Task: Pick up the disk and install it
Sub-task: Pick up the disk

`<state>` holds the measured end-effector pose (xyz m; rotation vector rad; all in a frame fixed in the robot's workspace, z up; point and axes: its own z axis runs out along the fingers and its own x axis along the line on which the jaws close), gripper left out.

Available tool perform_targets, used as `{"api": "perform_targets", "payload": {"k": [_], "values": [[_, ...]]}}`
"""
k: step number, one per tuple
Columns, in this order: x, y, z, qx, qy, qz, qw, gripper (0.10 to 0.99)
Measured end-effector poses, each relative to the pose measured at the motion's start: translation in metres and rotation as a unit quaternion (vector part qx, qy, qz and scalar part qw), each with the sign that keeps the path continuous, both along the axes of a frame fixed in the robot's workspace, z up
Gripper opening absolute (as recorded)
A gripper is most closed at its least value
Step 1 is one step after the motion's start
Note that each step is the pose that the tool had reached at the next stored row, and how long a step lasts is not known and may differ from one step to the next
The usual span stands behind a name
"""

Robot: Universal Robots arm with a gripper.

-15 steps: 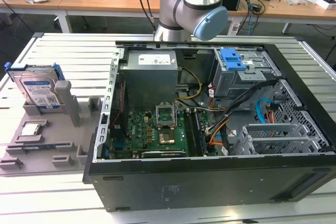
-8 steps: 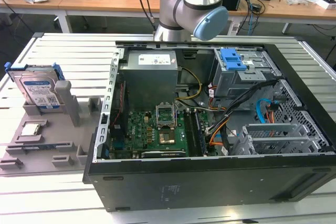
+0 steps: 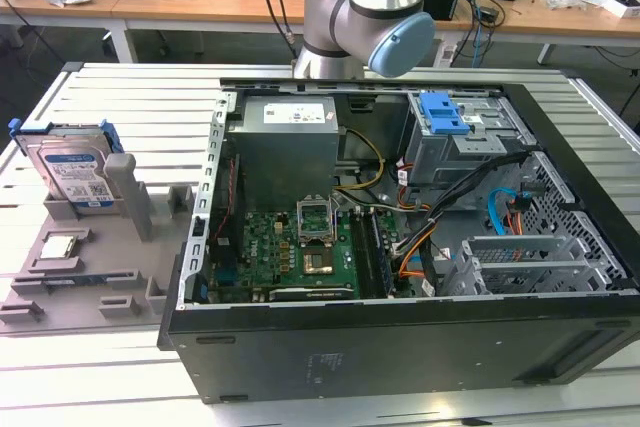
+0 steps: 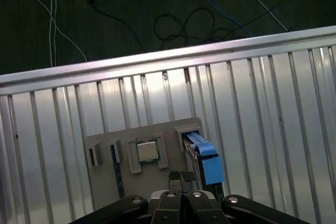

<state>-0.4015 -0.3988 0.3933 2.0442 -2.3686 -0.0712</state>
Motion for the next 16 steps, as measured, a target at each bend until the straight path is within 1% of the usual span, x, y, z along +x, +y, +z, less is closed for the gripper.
{"api": "perform_targets", "payload": {"k": [6, 11, 16], "values": [[0.0, 0.0, 0.0, 0.0, 0.0, 0.024, 0.9997, 0.106], [0.0, 0.0, -0.0001, 0.0, -0.0001, 0.045, 0.999, 0.106], [0.0, 0.0, 0.0, 0.0, 0.0, 0.068, 0.9977, 0.106]]}}
